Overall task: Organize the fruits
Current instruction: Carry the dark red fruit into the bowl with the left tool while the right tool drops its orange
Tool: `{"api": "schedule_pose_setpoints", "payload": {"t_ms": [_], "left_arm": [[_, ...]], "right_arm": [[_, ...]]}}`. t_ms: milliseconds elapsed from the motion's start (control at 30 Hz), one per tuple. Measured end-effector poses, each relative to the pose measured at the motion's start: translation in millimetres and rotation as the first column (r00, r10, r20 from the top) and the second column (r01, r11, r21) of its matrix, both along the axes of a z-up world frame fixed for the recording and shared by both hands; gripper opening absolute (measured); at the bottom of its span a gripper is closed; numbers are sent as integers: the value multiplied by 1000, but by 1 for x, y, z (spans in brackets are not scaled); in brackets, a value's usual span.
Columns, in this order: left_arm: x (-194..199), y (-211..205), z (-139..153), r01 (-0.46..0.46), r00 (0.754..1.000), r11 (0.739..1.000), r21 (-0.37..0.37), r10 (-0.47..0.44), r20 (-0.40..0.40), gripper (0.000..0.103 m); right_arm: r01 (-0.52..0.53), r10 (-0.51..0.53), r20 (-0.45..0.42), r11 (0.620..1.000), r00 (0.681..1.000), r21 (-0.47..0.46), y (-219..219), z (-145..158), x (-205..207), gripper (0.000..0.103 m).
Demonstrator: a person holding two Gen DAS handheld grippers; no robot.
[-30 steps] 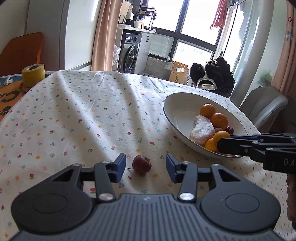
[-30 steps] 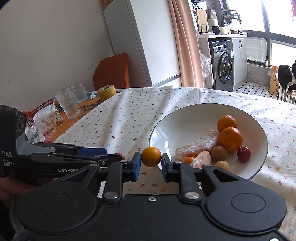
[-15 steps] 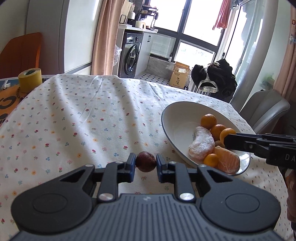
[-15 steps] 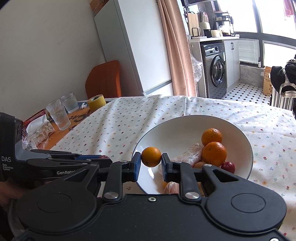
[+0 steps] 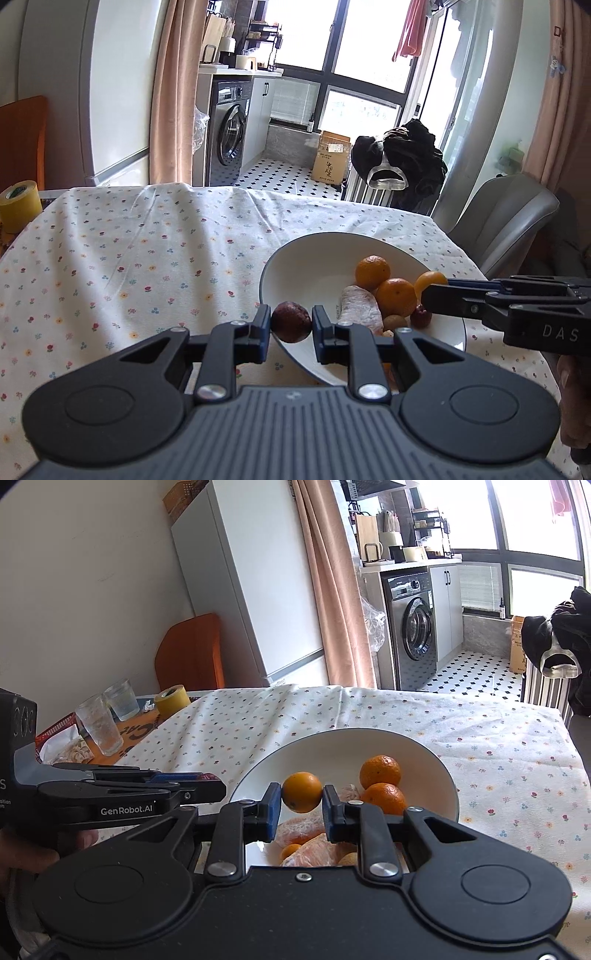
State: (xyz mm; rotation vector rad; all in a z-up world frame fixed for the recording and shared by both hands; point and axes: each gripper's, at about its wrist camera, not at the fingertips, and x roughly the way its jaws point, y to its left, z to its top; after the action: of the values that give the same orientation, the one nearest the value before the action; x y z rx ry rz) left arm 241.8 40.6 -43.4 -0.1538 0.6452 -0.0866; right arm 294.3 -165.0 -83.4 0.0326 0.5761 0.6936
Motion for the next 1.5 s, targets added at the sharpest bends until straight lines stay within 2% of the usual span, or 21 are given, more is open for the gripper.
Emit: {"api": "schedule_pose_setpoints", "payload": {"t_ms": [400,467,933,1300,1500], "left_arm": [[26,-14,-11,23,999,1000,-15,-24,-30,22],[27,-12,-11,16,999,1000,-20,-17,-32,25],[7,5,-5,-38,999,999,-20,38,-33,26],[-15,27,-6,-139,990,990,-23,138,-36,38],[-28,34,-5,-193,981,981,-6,192,-28,56]], "right_arm": [[24,-24,-11,1000,1000,12,-9,-9,14,22],[21,-21,-15,1000,1000,12,-9,-11,15,22],[-1,1,-31,1000,1000,3,4,-22,26,22],[-43,43,-29,999,999,-1,21,-21,27,22],[-83,83,-31,997,996,5,33,-20,28,22]]}}
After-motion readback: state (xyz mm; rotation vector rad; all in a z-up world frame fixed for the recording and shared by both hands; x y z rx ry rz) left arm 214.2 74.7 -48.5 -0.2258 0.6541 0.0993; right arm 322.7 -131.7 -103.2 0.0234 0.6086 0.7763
